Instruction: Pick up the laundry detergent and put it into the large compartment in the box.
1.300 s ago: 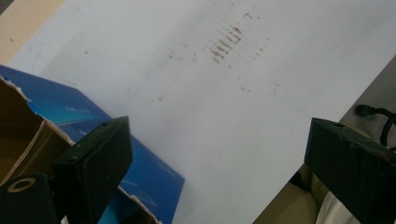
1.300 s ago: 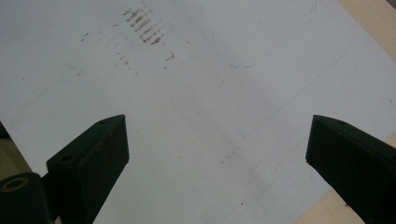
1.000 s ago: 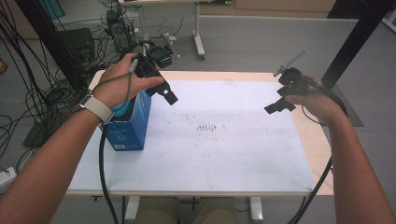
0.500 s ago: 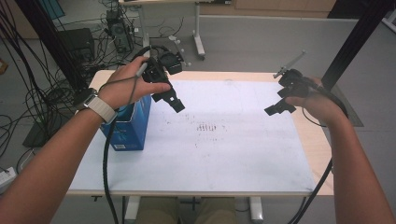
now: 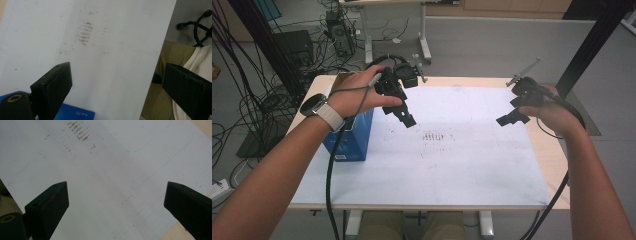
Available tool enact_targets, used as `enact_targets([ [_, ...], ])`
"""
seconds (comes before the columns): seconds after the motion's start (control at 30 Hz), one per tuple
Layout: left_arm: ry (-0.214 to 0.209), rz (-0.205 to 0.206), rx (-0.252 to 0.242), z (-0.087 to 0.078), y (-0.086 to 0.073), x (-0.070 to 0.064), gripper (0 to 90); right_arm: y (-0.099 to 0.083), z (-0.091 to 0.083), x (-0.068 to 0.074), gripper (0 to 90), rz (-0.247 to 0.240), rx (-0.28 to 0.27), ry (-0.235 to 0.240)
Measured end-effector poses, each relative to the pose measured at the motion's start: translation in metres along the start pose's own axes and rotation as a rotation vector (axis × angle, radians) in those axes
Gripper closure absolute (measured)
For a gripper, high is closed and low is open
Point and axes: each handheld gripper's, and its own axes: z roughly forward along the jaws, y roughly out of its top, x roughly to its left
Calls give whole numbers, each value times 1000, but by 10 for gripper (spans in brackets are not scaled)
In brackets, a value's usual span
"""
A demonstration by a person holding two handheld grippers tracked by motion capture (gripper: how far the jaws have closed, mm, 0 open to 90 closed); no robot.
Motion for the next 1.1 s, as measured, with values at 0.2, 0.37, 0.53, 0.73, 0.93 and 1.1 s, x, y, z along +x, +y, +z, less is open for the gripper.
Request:
enact_targets([
  [0.2,0,25,-7,4,2,-2,98,-1,-1,0,58,0,-4,-1],
  [0.37,-2,48,1,10,6,-6,97,-2,1,-1,58,3,-1,2],
  [0.53,-12,81,7,15,10,-10,96,-3,3,-1,58,2,-4,7],
  [0.73,-10,127,32,25,15,-16,94,-6,4,-3,58,4,-2,7],
  [0.93,-8,149,50,29,19,-18,95,-8,6,-5,58,12,2,12],
  [1.1,-5,158,54,32,22,-19,96,-8,8,-7,58,21,-1,14],
])
